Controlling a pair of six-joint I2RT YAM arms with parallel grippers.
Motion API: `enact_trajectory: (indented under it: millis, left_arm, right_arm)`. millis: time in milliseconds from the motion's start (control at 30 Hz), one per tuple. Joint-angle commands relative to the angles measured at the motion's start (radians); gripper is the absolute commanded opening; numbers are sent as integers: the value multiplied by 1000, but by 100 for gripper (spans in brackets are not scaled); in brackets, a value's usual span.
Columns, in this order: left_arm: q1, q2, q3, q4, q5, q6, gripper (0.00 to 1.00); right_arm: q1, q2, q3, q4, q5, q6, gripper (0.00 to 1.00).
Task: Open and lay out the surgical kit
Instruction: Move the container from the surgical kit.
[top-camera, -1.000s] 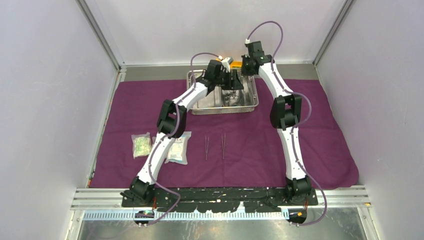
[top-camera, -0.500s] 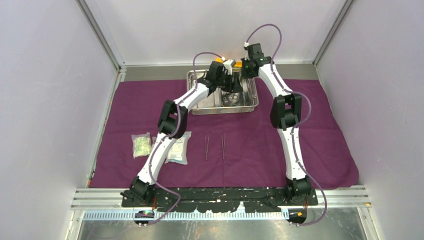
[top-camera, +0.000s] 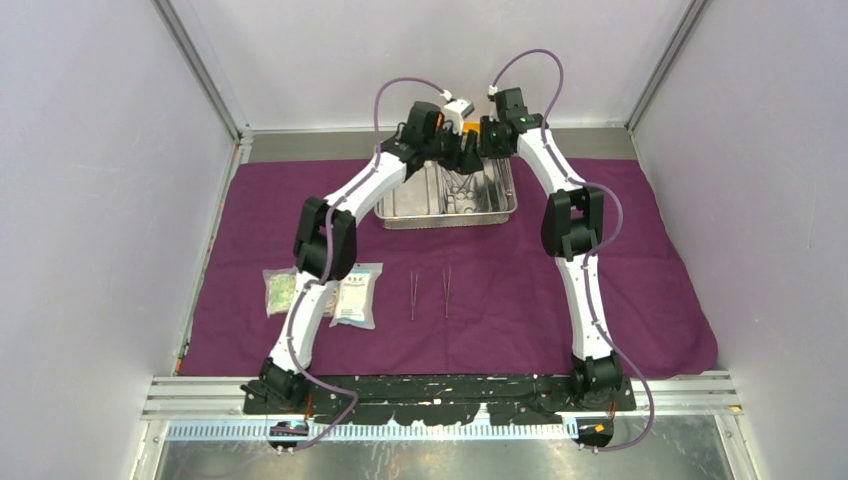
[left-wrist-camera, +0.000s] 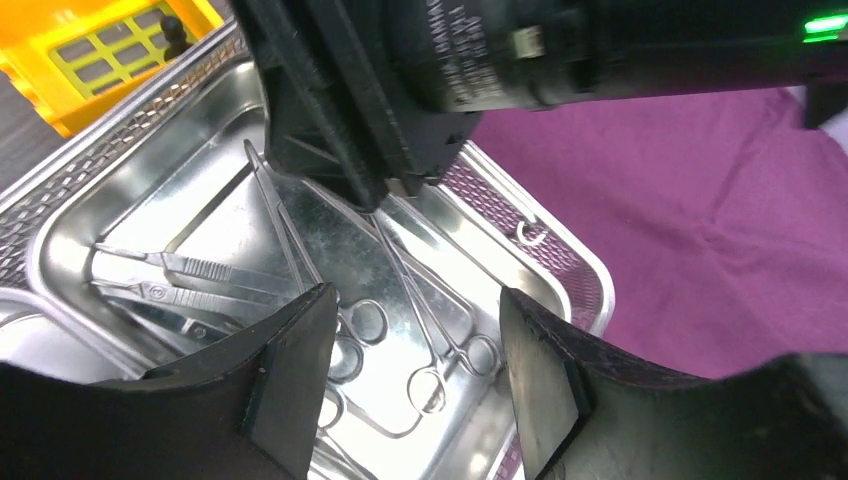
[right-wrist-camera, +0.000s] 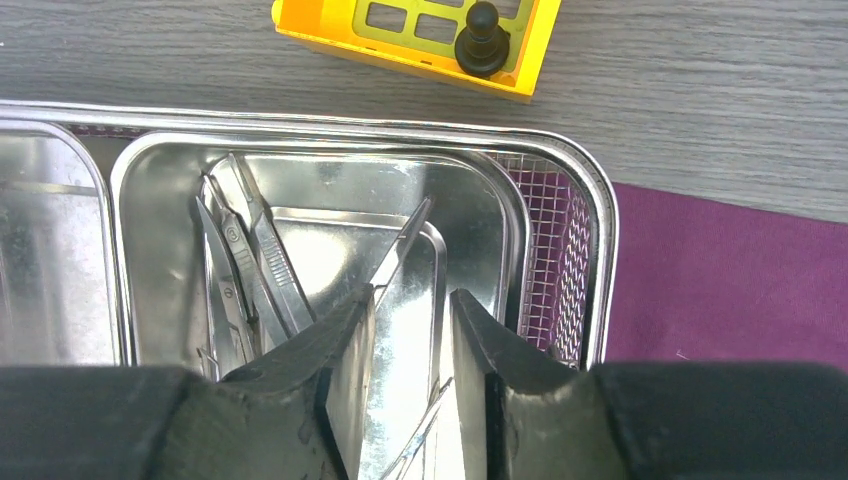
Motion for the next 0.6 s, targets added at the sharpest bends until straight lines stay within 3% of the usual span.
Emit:
enact_trajectory:
  millis: [0,300,567]
  left_arm:
    - [2,-169,-80,1,11,63,63]
    - [2,-355,-295,-14,-2,106,64]
    - [2,-435,-392,-14,22,95,64]
  right_arm:
    - [2,-59,33,34,-18,12,41]
    - [8,19,90,25,-2,11,46]
    - [26,84,143,12,53,15,46]
